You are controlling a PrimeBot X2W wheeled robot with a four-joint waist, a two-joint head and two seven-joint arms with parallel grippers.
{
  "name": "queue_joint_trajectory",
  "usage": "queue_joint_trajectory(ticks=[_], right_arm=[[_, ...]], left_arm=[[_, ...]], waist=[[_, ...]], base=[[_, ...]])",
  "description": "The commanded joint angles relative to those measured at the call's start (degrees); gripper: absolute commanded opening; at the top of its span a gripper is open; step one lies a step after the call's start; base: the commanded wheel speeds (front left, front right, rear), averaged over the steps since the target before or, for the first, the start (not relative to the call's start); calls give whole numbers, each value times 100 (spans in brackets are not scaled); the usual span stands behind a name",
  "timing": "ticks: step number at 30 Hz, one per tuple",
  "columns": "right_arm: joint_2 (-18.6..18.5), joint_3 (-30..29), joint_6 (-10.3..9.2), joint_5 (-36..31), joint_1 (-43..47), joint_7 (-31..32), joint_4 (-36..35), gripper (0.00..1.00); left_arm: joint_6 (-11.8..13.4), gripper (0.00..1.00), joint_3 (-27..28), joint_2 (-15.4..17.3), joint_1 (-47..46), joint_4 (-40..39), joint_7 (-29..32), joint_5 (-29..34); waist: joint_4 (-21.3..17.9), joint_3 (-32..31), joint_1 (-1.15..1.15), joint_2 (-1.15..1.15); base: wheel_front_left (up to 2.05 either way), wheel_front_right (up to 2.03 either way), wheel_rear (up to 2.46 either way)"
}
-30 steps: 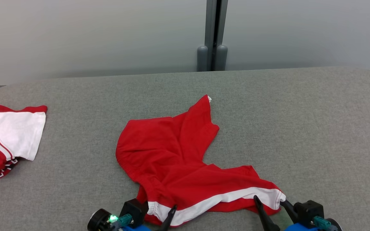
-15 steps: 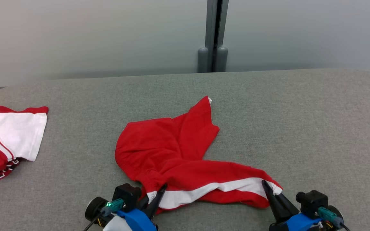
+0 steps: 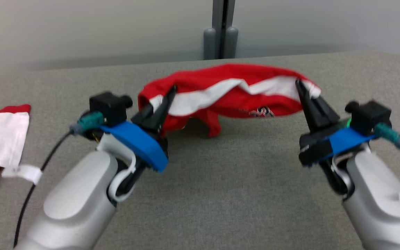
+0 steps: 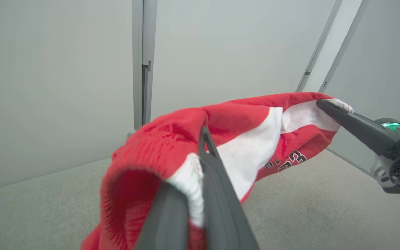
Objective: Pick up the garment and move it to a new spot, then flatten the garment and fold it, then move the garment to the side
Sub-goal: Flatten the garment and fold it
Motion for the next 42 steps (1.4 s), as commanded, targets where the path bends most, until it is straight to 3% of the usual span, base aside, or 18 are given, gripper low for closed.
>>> queue_joint_trajectory(ticks=[1, 6, 12, 19, 26, 34, 42], right_arm=[[-30, 27, 1, 137, -719, 40, 128, 0], [13, -129, 1, 546, -2562, 204, 809, 0], [8, -375, 1, 820, -4470, 137, 1757, 0], [-18, -334, 1, 947, -5446, 1, 2619, 0], [81, 75, 1, 1166, -4763, -29, 2592, 0], [53, 168, 1, 1364, -2845, -32, 1791, 0], [-220, 254, 1, 1325, -697, -30, 889, 0]], left_arm=[[-1, 0, 26, 62, -611, -98, 199, -89], [-1, 0, 46, 31, -2182, 50, 624, -479], [-1, 0, -45, -225, -3930, 675, 610, -777], [-1, 0, -439, -433, -4837, 1344, 124, -1039], [-1, 0, -1099, -328, -4226, 1513, -320, -1373], [-1, 0, -1827, -107, -2667, 1412, -965, -1551], [61, 0, -1645, 30, -683, 696, -1047, -1150]], waist=[[13, 284, 0, 0], [-17, 938, 0, 0], [-78, 1525, 0, 0], [-173, 1819, 0, 0], [-191, 1907, 0, 0], [-142, 1686, 0, 0], [-82, 970, 0, 0]], base=[[0, 0, 0], [0, 0, 0], [0, 0, 0], [0, 0, 0], [0, 0, 0], [0, 0, 0], [0, 0, 0]])
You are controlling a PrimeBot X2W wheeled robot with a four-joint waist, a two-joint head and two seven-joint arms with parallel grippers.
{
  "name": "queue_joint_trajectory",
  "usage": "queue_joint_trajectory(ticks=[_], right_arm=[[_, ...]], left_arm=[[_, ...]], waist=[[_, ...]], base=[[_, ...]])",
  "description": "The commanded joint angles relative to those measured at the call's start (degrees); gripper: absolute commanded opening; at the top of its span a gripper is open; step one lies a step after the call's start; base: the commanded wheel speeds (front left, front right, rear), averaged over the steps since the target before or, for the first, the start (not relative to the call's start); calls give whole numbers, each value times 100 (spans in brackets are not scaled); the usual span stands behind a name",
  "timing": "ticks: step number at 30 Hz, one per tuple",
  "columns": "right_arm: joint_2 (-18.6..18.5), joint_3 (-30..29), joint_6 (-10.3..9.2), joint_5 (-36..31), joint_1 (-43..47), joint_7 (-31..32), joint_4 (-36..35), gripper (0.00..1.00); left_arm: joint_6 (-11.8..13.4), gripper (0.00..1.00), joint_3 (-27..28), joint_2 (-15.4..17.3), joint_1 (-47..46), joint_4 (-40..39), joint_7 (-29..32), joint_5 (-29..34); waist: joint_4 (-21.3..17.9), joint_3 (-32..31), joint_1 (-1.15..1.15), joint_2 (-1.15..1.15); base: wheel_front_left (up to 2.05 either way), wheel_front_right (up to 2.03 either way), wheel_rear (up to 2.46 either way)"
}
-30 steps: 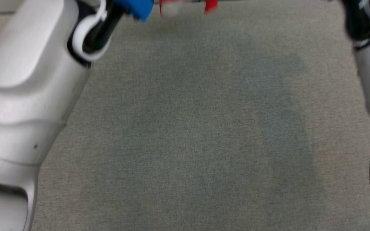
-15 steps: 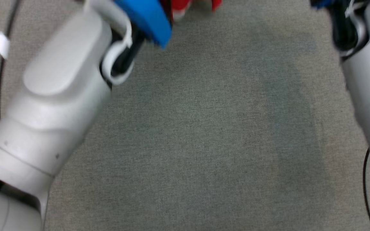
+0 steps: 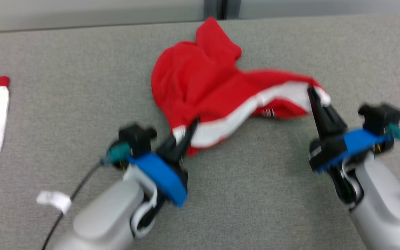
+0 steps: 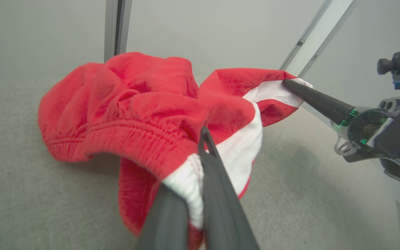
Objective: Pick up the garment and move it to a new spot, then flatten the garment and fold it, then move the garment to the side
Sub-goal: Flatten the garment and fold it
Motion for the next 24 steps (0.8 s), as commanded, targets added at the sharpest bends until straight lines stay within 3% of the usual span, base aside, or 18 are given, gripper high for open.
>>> queue_joint_trajectory(ticks=[1, 11, 17, 24], right_arm=[[-112, -53, 1, -5, 411, -22, -125, 0], [-468, 92, 1, 26, 2506, -22, -904, 0], [-352, -219, 1, 56, 3350, -21, -1150, 0], [-192, -379, 1, -54, 3612, -21, -1165, 0]], left_arm=[[60, 0, 55, 70, 393, -161, -25, 148], [325, 0, -97, 534, 2362, -1141, -28, 607], [485, 0, -162, 606, 2816, -1444, -27, 522], [505, 0, -248, 553, 2967, -1401, 11, 468]], waist=[[-58, -219, 1, 0], [-37, -1044, 1, 0], [-8, -1362, 1, 0], [-30, -1570, 1, 0]], base=[[0, 0, 0], [0, 0, 0], [0, 0, 0], [0, 0, 0]])
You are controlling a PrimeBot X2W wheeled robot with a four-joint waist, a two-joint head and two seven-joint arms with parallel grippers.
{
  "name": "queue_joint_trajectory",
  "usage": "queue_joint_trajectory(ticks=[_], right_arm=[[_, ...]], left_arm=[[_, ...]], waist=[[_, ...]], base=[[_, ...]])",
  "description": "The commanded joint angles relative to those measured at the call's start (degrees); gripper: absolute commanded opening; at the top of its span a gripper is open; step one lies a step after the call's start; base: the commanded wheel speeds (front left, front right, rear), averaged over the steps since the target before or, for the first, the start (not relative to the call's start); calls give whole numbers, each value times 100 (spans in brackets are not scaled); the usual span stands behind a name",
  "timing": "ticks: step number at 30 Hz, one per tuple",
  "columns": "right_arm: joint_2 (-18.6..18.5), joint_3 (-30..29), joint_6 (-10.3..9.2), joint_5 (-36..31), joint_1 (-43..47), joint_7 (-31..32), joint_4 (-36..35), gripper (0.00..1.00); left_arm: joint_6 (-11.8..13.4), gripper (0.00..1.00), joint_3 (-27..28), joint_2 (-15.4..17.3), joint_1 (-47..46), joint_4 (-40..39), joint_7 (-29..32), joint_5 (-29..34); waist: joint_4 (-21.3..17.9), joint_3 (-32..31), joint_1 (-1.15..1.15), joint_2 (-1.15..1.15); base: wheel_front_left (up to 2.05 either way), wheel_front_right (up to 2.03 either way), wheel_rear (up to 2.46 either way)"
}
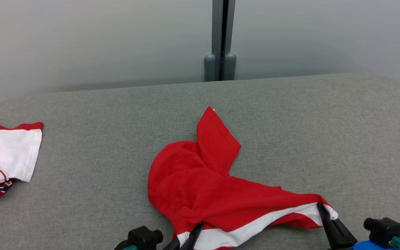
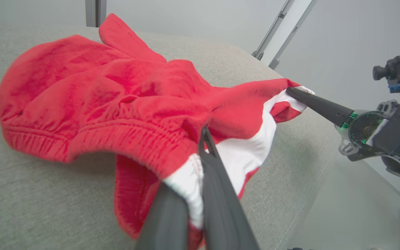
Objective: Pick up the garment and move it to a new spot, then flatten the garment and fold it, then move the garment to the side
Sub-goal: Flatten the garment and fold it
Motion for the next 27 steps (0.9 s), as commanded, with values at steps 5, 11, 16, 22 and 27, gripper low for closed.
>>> queue_joint_trajectory(ticks=[5, 11, 16, 22, 27], right_arm=[[70, -112, 1, -51, -49, -19, 60, 0], [114, -121, 1, -69, -200, -19, 83, 0], [80, -278, 1, -4, -419, -19, 58, 0], [8, -295, 1, -39, -1151, -19, 136, 0], [-23, -180, 1, -9, -2379, 32, 351, 0]], left_arm=[[-7, 0, -17, -60, -59, 62, 18, -12], [-41, 0, -20, -124, -165, 130, 13, -4], [-101, 0, 7, -157, -328, 92, 16, 24], [-199, 0, 168, -133, -894, -48, 129, 32], [-328, 0, 545, -21, -1858, -109, 389, -77]], waist=[[17, -49, 1, 0], [55, -26, 1, 0], [81, 64, 1, 0], [116, 241, 1, 0], [83, 574, 1, 0]], base=[[0, 0, 0], [0, 0, 0], [0, 0, 0], [0, 0, 0], [0, 0, 0]])
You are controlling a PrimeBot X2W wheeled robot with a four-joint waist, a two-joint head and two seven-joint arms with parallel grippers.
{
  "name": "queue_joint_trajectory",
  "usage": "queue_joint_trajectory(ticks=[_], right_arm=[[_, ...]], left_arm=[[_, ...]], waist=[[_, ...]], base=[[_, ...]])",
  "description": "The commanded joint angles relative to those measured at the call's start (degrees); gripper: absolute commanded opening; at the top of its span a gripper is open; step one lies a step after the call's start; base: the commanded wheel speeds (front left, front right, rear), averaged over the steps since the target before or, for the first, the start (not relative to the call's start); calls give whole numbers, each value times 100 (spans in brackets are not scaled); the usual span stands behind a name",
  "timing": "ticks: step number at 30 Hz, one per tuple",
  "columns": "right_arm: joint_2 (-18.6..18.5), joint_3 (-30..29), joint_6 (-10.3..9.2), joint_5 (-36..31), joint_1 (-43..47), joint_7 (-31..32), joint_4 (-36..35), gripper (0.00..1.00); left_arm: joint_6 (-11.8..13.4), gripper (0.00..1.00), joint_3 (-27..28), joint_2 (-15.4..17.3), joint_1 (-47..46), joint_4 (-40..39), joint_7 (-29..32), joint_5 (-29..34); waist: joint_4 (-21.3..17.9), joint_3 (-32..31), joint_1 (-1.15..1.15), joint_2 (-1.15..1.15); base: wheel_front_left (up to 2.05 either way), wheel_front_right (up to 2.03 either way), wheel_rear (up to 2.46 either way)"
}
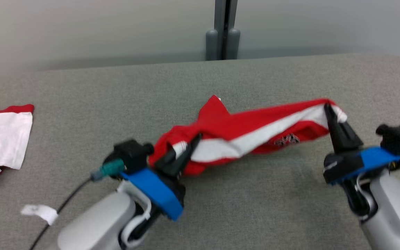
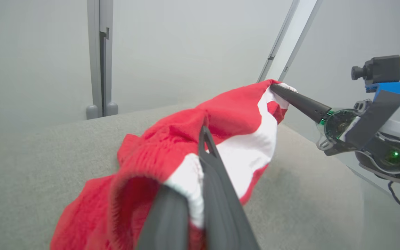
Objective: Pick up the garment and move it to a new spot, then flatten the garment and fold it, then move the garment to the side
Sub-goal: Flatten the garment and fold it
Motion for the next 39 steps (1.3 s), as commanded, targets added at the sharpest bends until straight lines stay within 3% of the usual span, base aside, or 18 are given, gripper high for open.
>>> queue_joint_trajectory(ticks=[1, 5, 13, 22, 29, 39], right_arm=[[1, 32, 1, 64, -637, 51, 146, 0], [107, -1, 1, 201, -2071, 159, 550, 0], [119, -133, 1, 84, -4358, 149, 1560, 0], [146, -108, 1, -61, -5903, -5, 2586, 0], [274, 38, 1, -17, -5579, -31, 2541, 0], [384, 468, 1, 153, -3250, -33, 1397, 0]], left_arm=[[-57, 0, 231, 70, -518, 4, 124, -112], [-164, 0, 550, 86, -1621, 182, 528, -346], [-242, 0, 1075, -275, -3646, 987, 967, -966], [-246, 0, 633, -484, -5179, 1643, 893, -1288], [-234, 0, -13, -436, -5033, 1838, 465, -1547], [-234, 0, -785, 7, -3294, 1569, -343, -1591]], waist=[[0, 192, -1, -1], [-85, 615, -1, -1], [-235, 1288, -1, -1], [-489, 1697, -1, -1], [-511, 1755, -1, -1], [-486, 1356, -1, -1]], base=[[0, 0, 0], [0, 0, 0], [0, 0, 0], [0, 0, 0], [0, 0, 0], [0, 0, 0]])
